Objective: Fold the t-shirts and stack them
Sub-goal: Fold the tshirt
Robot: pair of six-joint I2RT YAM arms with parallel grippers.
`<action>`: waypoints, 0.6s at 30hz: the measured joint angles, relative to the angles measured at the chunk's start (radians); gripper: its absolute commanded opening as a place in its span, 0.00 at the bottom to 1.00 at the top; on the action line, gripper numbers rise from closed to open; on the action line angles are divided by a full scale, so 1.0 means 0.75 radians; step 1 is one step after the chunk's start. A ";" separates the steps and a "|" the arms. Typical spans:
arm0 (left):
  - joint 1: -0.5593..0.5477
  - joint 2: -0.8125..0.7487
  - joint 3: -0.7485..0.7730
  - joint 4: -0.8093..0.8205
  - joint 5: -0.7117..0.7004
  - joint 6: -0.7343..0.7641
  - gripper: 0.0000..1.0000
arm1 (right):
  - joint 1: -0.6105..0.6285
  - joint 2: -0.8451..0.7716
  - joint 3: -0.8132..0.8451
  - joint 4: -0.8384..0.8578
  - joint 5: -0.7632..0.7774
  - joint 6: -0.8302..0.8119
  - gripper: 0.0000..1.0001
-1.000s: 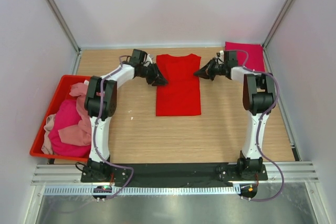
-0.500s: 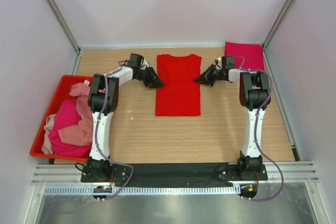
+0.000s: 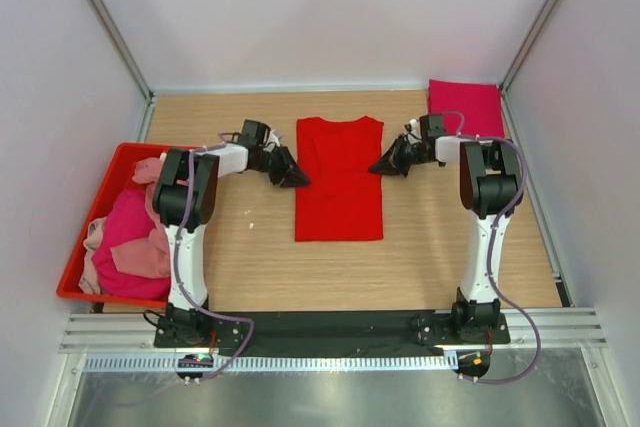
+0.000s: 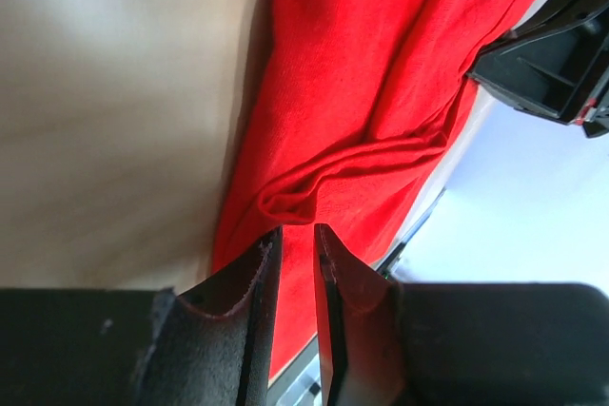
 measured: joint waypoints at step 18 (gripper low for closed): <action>-0.190 -0.438 -0.506 -0.084 -0.203 0.007 0.33 | 0.063 -0.388 -0.397 -0.278 0.201 -0.211 0.06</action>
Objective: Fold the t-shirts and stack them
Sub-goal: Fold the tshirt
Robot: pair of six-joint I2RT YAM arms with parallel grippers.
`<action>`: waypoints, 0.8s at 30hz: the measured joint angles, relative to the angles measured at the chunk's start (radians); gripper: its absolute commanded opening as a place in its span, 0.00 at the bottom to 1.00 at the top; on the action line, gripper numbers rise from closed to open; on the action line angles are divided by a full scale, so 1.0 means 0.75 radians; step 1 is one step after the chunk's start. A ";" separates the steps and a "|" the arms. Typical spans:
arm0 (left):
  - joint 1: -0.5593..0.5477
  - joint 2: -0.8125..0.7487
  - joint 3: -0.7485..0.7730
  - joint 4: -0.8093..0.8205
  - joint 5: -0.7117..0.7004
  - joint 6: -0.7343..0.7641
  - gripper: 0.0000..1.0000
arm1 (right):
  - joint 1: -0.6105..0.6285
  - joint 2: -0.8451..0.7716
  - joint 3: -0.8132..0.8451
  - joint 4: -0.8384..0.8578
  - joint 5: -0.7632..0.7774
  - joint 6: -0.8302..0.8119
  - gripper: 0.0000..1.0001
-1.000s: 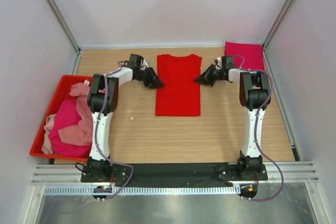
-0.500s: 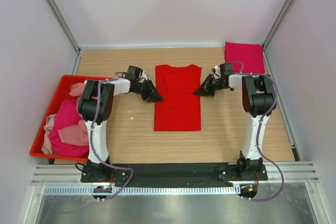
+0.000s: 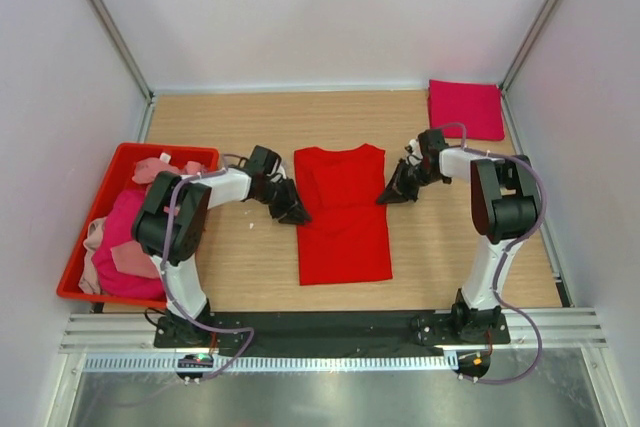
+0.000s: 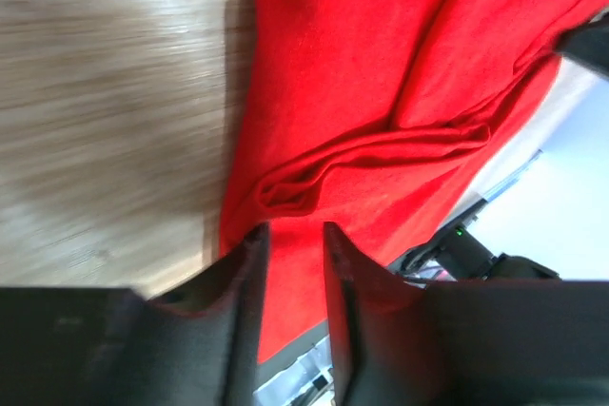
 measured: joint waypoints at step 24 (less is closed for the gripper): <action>-0.028 -0.443 -0.238 -0.410 -0.135 0.172 0.68 | 0.188 -0.645 -0.414 -0.389 0.294 -0.162 0.61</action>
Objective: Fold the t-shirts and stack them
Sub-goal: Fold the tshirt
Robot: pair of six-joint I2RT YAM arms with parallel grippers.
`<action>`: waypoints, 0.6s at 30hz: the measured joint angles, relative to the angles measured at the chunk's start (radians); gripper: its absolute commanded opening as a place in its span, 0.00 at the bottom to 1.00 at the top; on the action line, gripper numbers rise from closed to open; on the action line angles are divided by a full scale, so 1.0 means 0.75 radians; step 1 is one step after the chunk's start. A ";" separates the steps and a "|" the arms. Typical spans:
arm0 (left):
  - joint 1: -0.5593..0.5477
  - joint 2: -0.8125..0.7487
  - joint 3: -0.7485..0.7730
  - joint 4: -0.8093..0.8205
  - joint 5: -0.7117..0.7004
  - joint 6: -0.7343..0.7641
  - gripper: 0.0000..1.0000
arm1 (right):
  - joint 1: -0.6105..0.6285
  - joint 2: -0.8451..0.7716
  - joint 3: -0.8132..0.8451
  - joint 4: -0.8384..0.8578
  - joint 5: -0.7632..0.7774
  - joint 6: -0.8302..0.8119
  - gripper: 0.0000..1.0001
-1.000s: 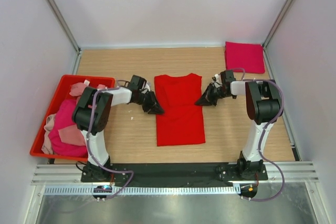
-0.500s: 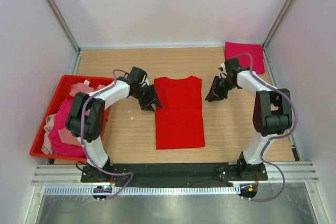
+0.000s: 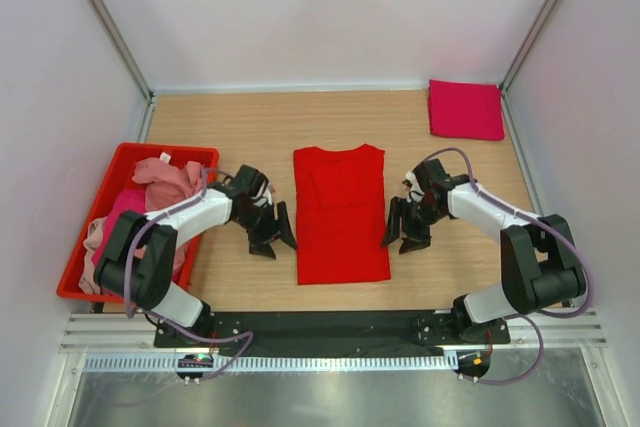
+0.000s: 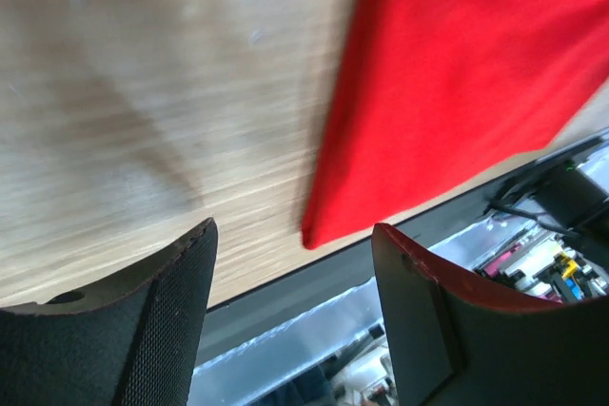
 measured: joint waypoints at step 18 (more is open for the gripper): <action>-0.145 0.028 -0.178 0.285 0.079 -0.224 0.56 | 0.081 -0.062 -0.184 0.135 0.023 0.101 0.48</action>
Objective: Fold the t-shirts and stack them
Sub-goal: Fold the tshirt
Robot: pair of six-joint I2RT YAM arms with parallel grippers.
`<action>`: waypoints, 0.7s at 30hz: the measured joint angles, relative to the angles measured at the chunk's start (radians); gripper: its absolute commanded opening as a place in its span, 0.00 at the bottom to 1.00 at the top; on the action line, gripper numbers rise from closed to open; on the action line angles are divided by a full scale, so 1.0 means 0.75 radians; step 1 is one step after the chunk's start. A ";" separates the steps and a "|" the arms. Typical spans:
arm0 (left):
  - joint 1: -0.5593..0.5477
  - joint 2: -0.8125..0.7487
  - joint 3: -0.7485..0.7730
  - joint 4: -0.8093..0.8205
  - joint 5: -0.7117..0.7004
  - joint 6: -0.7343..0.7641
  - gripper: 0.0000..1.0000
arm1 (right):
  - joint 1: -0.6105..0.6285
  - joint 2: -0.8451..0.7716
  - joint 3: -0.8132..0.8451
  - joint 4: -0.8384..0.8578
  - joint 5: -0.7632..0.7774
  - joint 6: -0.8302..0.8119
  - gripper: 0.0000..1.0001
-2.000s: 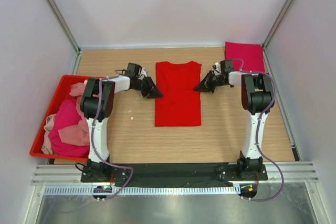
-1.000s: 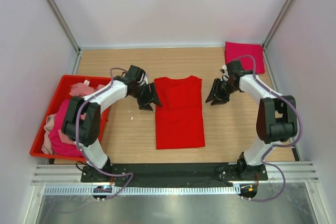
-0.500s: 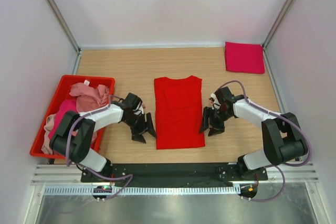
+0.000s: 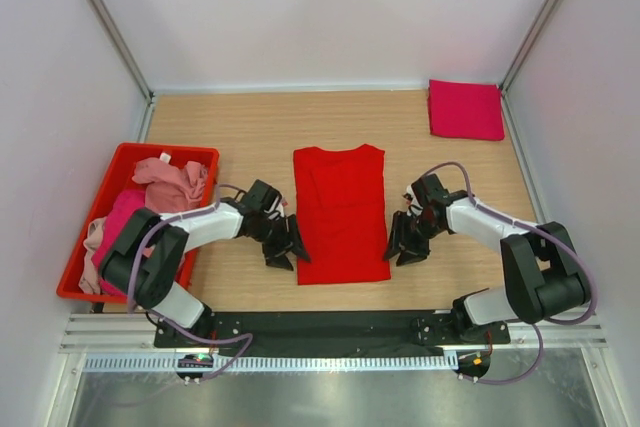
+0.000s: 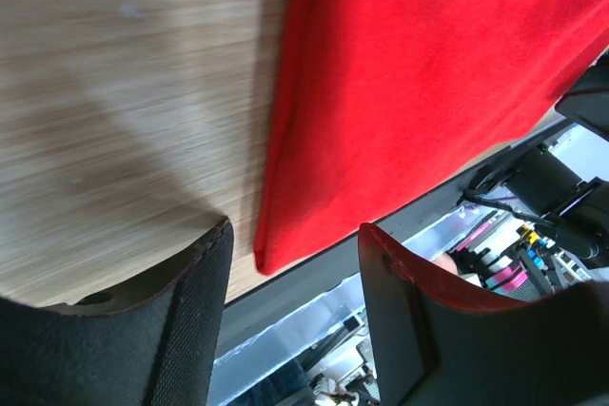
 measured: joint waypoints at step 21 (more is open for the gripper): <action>-0.047 0.076 -0.028 0.156 0.065 -0.167 0.44 | 0.008 -0.016 -0.093 0.167 -0.068 0.071 0.45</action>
